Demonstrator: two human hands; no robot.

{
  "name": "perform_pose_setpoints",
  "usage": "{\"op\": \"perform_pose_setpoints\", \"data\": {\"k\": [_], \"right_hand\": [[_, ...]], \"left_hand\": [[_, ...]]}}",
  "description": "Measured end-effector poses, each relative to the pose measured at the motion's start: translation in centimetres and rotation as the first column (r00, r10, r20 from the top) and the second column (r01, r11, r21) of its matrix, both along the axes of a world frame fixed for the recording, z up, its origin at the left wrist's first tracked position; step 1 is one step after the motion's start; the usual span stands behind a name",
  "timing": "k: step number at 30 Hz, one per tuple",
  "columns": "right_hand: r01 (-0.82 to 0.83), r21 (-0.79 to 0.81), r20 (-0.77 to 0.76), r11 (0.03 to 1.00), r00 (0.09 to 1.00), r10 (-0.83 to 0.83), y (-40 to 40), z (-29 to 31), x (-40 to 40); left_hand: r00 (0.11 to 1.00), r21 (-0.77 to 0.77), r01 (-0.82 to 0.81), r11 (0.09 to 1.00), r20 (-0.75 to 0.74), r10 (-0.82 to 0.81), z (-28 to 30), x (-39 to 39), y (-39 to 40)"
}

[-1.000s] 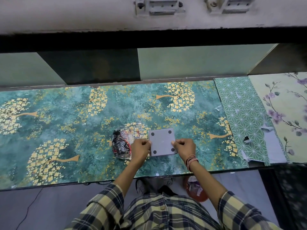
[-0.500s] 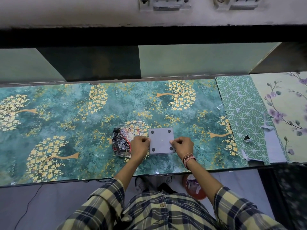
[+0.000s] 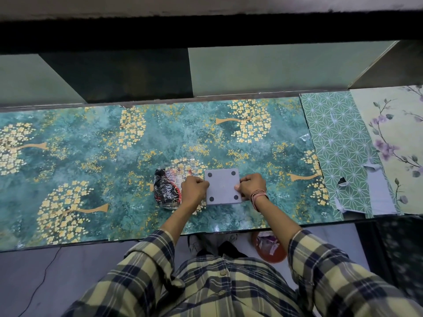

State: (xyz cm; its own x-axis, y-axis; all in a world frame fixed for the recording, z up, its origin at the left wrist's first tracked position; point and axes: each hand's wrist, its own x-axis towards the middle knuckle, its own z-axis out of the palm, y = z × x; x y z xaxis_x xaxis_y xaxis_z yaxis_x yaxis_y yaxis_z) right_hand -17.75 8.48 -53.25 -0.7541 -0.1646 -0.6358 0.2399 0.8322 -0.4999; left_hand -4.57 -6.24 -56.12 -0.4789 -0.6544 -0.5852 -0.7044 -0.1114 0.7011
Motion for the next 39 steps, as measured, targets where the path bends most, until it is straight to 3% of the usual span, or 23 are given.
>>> {"op": "perform_pose_setpoints", "data": {"k": [7,10,14,17,21,25,29,33,35,37,39], "right_hand": [[-0.052,-0.128,0.199,0.990,0.977,0.077,0.2,0.9,-0.8],[0.041,-0.255,0.233,0.966,0.972,0.020,0.7,1.7,-0.6],[0.396,-0.471,0.429,0.788,0.884,-0.188,1.0,3.0,-0.8],[0.579,-0.515,0.533,0.632,0.794,-0.293,0.0,3.8,-0.8],[0.707,-0.513,0.543,0.486,0.706,-0.455,-0.7,4.4,-0.7],[0.640,-0.555,0.547,0.532,0.762,-0.346,-0.1,4.9,-0.8],[0.545,-0.588,0.462,0.598,0.833,-0.305,0.5,4.6,-1.6],[0.281,-0.698,0.304,0.658,0.949,-0.082,0.4,5.1,-2.5],[0.181,-0.720,0.261,0.670,0.965,0.020,0.1,5.8,-2.2],[0.185,-0.734,0.265,0.654,0.964,0.025,-0.2,6.2,-1.8],[0.283,-0.719,0.369,0.636,0.930,0.003,-0.1,6.5,-1.2]], "left_hand": [[0.999,0.191,0.033,0.981,0.015,-0.037,0.1,-0.6,-0.3],[0.999,0.200,0.036,0.979,-0.029,-0.031,2.3,-0.3,0.2],[0.945,0.302,-0.118,0.946,-0.258,0.200,4.8,-0.2,0.3],[0.855,0.435,-0.185,0.881,-0.371,0.363,5.9,-0.9,0.7],[0.809,0.457,-0.171,0.873,-0.440,0.389,7.1,-1.2,1.7],[0.739,0.472,-0.228,0.851,-0.485,0.467,6.7,-0.3,1.5],[0.785,0.424,-0.255,0.869,-0.434,0.442,6.9,-0.1,0.9],[0.890,0.564,-0.049,0.824,-0.350,0.292,8.0,0.2,-0.8],[0.914,0.622,0.052,0.781,-0.344,0.213,8.4,0.4,-1.2],[0.906,0.643,0.044,0.764,-0.348,0.241,8.4,0.5,-1.3],[0.877,0.625,-0.044,0.779,-0.350,0.331,7.8,0.6,-1.1]]}}
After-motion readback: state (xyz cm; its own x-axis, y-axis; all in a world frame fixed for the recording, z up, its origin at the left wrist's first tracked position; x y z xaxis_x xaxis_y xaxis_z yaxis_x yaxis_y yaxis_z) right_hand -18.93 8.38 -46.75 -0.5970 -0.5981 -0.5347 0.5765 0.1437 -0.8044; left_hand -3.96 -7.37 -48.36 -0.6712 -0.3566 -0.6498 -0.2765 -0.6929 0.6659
